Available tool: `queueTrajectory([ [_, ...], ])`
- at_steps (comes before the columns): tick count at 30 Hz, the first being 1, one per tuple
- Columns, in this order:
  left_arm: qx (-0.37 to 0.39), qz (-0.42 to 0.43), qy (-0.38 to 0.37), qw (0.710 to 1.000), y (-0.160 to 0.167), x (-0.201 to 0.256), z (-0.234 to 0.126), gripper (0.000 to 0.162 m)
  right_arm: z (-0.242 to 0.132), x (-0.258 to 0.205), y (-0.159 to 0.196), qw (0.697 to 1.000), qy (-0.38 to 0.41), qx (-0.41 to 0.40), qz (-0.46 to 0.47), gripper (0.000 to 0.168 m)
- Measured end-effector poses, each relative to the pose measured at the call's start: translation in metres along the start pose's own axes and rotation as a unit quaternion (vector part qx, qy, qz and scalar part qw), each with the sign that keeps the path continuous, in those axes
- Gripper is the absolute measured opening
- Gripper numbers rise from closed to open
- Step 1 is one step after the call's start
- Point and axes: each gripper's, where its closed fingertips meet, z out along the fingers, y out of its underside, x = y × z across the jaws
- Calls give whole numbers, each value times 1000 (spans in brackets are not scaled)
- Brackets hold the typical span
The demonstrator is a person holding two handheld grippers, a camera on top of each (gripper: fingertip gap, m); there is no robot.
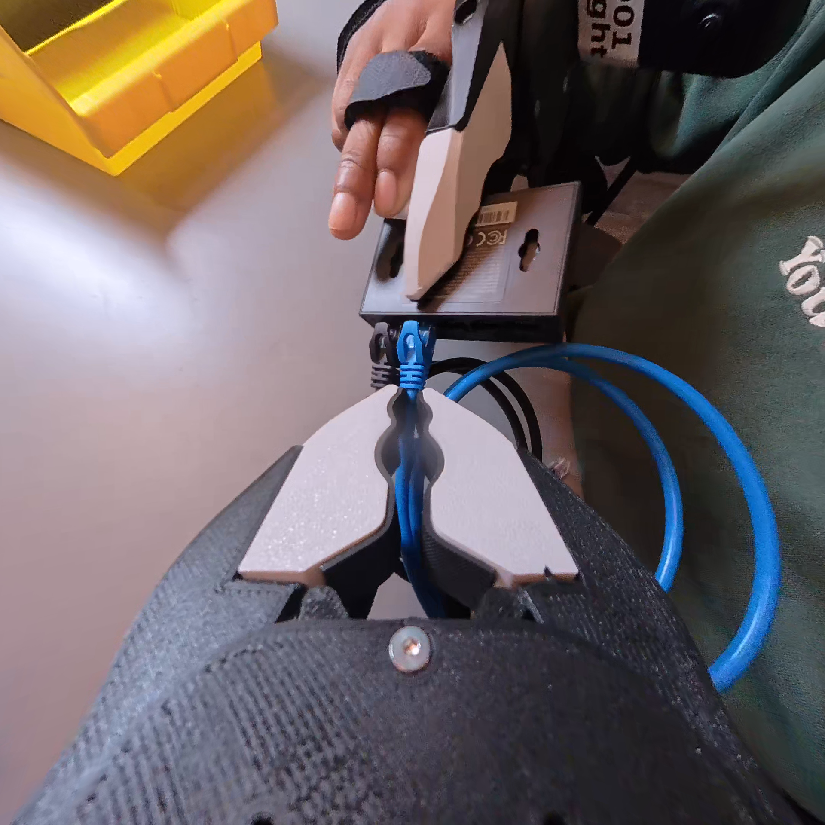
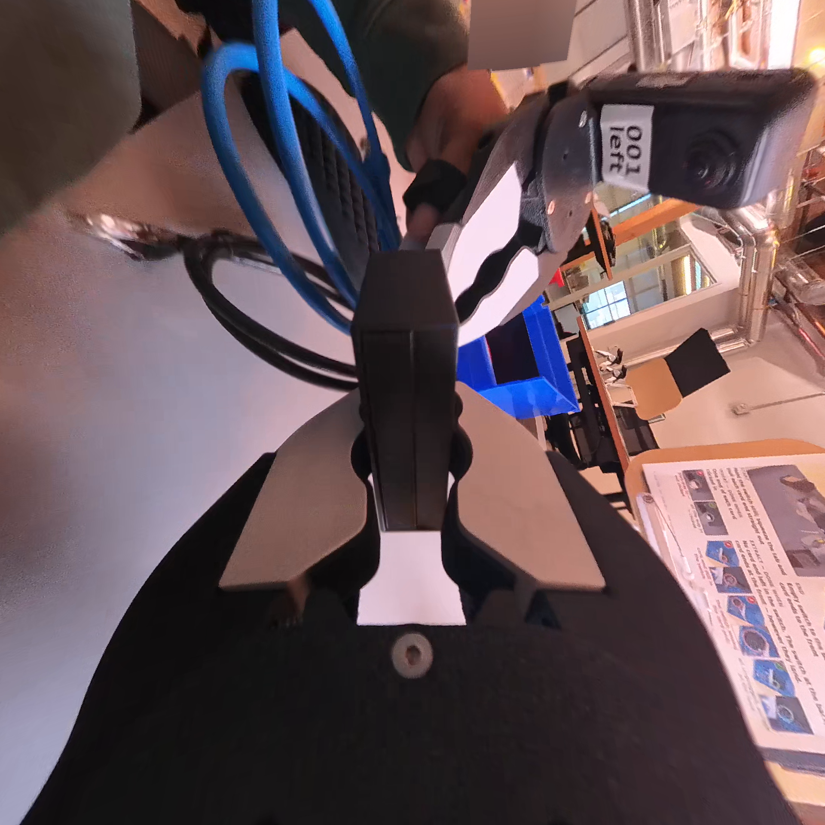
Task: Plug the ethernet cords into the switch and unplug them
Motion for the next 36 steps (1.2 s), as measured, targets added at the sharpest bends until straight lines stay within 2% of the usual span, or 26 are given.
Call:
queueTrajectory([
  [3,-7,8,-10,1000,2,-2,1,4,0,2,-6,1000,5,7,-7,30],
  [8,79,24,-16,996,-29,0,-18,5,-14,30,-9,998,62,7,-5,30],
  [12,114,-14,-14,993,-33,-12,-39,30,-19,37,-5,997,76,-6,-24,30],
  [16,74,-44,46,995,-18,-14,-20,44,-9,27,-9,995,60,-13,-79,30],
  [19,43,-52,131,989,-15,0,-6,35,-1,18,-16,992,47,-10,-118,30],
  [21,-3,-41,146,988,-4,5,5,34,2,13,-17,990,39,-15,-138,30],
  [25,-26,-44,103,993,-1,-5,7,25,5,15,10,991,54,-51,-115,31],
  [28,-5,-120,68,990,-1,-26,6,25,6,29,40,989,85,-100,-69,31],
  [32,21,-221,45,974,12,-54,3,24,7,33,64,981,84,-172,-40,43],
  [36,3,-260,31,965,24,-64,6,25,16,30,75,970,78,-230,-31,55],
])
